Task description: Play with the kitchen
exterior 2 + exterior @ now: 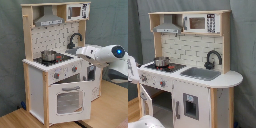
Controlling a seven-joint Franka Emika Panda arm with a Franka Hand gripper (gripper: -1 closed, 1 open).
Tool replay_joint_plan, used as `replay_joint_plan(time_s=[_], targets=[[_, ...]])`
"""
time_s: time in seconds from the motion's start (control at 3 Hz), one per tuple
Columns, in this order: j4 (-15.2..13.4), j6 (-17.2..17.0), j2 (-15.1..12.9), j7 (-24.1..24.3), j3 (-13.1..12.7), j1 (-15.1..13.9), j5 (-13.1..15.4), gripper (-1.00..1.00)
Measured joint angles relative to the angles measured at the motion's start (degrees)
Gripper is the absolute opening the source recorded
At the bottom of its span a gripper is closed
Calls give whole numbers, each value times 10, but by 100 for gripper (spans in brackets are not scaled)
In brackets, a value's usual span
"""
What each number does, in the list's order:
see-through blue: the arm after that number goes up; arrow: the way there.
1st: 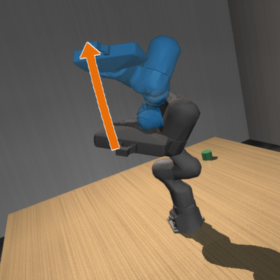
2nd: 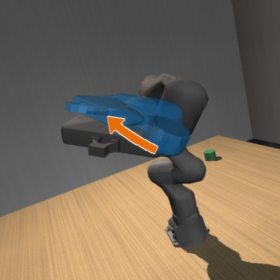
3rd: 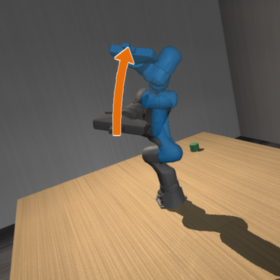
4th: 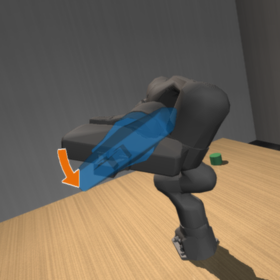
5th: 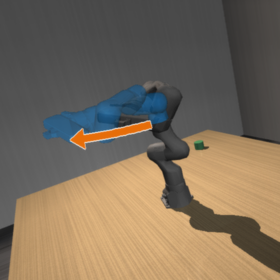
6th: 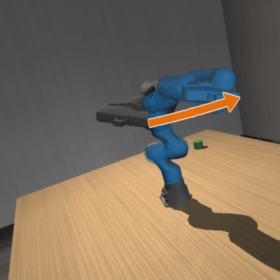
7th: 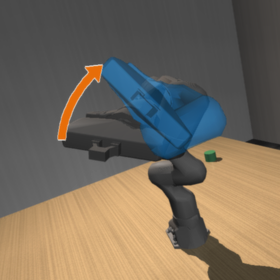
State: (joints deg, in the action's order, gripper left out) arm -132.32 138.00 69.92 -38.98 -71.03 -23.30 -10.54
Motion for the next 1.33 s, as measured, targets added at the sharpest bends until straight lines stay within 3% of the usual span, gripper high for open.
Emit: replay_joint_plan(time_s=[1.33], targets=[[-20, -94, -70, -182, 9, 9, -142, 100]])
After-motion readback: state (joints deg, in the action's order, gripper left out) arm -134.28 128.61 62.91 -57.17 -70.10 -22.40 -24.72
